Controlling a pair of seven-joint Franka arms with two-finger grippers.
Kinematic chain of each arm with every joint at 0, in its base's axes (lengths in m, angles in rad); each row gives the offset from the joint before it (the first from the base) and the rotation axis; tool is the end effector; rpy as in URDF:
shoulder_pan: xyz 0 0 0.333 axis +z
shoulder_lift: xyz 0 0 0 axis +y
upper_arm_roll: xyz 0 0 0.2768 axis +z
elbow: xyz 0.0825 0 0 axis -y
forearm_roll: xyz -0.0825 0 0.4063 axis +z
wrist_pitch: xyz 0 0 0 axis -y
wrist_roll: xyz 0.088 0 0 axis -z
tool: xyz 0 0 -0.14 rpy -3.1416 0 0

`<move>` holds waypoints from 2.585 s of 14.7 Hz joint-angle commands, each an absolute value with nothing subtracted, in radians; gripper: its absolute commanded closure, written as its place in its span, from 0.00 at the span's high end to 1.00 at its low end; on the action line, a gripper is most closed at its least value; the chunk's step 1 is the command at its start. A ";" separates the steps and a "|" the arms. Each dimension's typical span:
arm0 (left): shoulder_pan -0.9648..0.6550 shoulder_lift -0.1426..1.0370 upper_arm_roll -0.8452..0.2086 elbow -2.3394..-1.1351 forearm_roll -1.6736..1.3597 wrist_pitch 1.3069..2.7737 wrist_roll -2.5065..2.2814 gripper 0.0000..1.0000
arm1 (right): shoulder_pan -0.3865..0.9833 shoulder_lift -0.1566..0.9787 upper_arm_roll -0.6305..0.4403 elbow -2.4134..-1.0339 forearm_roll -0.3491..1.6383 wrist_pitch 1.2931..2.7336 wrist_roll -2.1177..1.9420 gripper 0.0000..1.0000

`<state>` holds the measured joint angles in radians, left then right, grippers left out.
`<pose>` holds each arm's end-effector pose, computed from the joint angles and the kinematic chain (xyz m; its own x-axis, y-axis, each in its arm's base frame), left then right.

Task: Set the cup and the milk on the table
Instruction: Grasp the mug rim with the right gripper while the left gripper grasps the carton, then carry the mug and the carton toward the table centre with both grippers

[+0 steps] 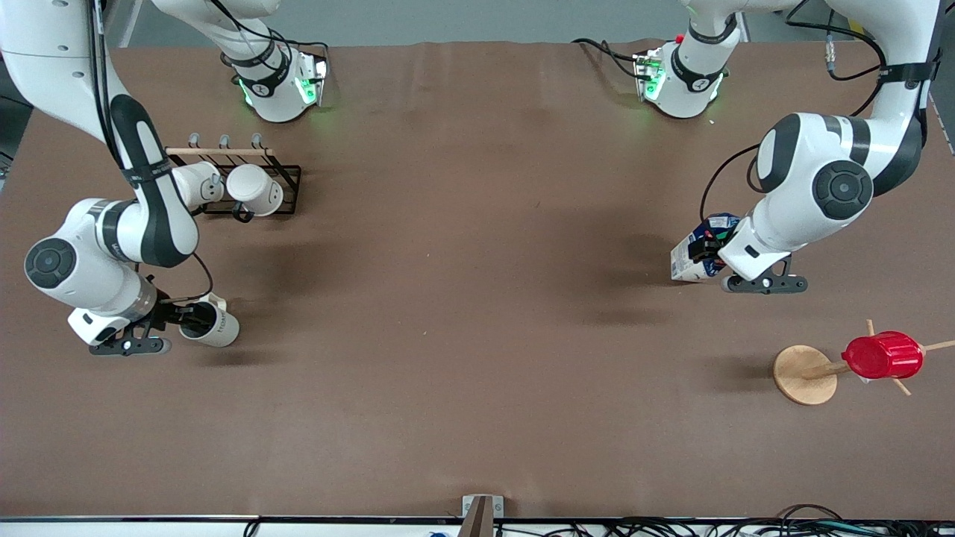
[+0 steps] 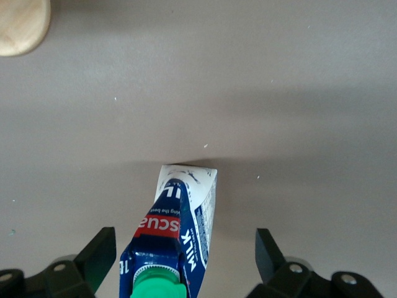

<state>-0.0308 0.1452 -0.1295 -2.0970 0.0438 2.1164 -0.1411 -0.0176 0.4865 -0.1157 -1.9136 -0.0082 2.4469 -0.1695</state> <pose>0.5542 -0.0870 0.2575 0.9918 -0.0417 -0.1208 -0.0460 -0.9984 -0.0329 0.6268 -0.0851 0.1615 0.9976 0.0582 0.0384 0.0556 -0.9962 0.0670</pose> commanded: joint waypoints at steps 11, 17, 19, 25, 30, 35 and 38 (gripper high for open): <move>-0.003 0.110 -0.140 -2.174 0.055 2.115 -0.127 0.92 | -0.022 0.485 -0.101 -1.870 0.020 2.389 -0.198 0.00; 0.017 0.104 -0.141 -2.169 -0.008 2.115 -0.129 0.21 | 0.023 0.451 0.052 -1.665 0.021 2.094 -0.054 0.00; 0.017 0.104 -0.141 -2.149 -0.009 2.115 -0.130 0.17 | 0.041 0.454 0.148 -1.648 0.018 2.097 0.119 0.00; 0.017 0.130 -0.141 -2.007 -0.086 2.112 -0.149 0.15 | 0.288 0.615 0.195 -1.479 -0.059 2.117 0.607 0.00; 0.003 0.231 -0.141 -1.778 -0.092 1.950 -0.161 0.15 | 0.434 0.703 0.195 -1.428 -0.166 2.186 0.765 0.00; -0.035 0.313 -0.143 -1.629 -0.081 1.911 -0.218 0.11 | 0.521 0.733 0.195 -1.431 -0.227 2.201 0.870 0.00; -0.083 0.340 -0.141 -1.595 -0.075 1.911 -0.224 0.03 | 0.537 0.741 0.195 -1.456 -0.239 2.253 0.907 0.04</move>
<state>-0.0523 0.3103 -0.1400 -1.6502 -0.0786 1.9397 -0.2076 0.5295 0.7323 0.1970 -1.4503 -0.2077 2.2332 0.8683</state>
